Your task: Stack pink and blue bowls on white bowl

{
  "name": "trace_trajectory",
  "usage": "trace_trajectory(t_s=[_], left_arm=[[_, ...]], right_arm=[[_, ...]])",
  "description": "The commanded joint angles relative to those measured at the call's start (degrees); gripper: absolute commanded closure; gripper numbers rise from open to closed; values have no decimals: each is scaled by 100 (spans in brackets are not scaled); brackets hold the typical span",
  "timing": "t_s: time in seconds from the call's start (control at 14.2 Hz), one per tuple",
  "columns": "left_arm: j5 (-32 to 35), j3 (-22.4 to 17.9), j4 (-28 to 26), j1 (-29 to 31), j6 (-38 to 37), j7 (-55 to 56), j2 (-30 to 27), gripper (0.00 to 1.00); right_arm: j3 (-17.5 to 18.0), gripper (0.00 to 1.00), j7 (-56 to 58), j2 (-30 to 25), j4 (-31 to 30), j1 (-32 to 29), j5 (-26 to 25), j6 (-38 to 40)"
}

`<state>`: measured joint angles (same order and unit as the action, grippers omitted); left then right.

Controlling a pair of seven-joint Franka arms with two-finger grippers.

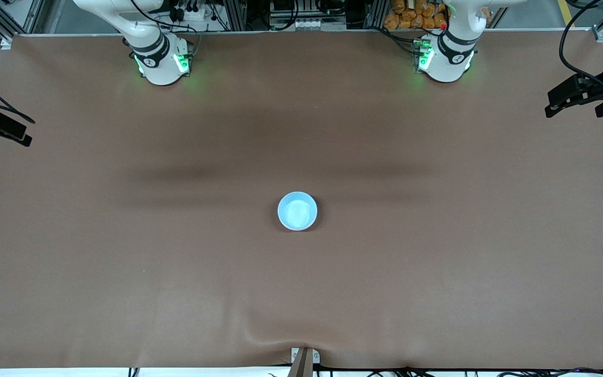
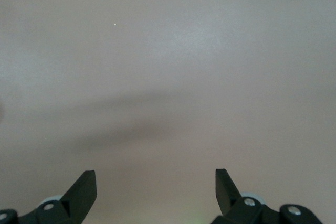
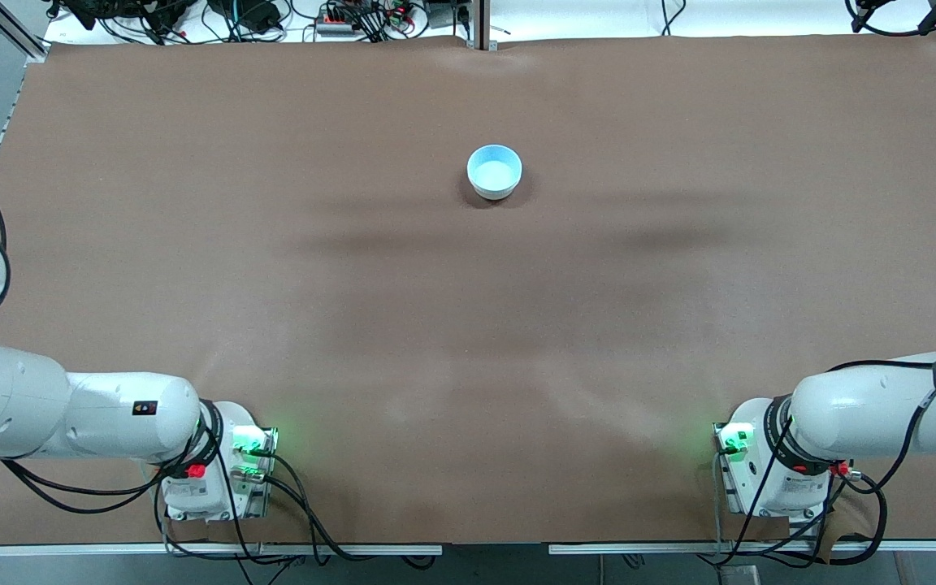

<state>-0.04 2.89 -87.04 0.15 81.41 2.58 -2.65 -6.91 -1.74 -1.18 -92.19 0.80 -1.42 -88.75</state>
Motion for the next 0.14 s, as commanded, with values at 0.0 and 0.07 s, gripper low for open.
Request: trace_trajectory(t_s=[0.0, 0.07], left_arm=[[4, 27, 90, 20, 6, -91, 54, 0], [4, 27, 82, 20, 6, -100, 54, 0]], right_arm=[[14, 0, -116, -137, -98, 35, 11, 16], [14, 0, -108, -137, -106, 35, 11, 16]])
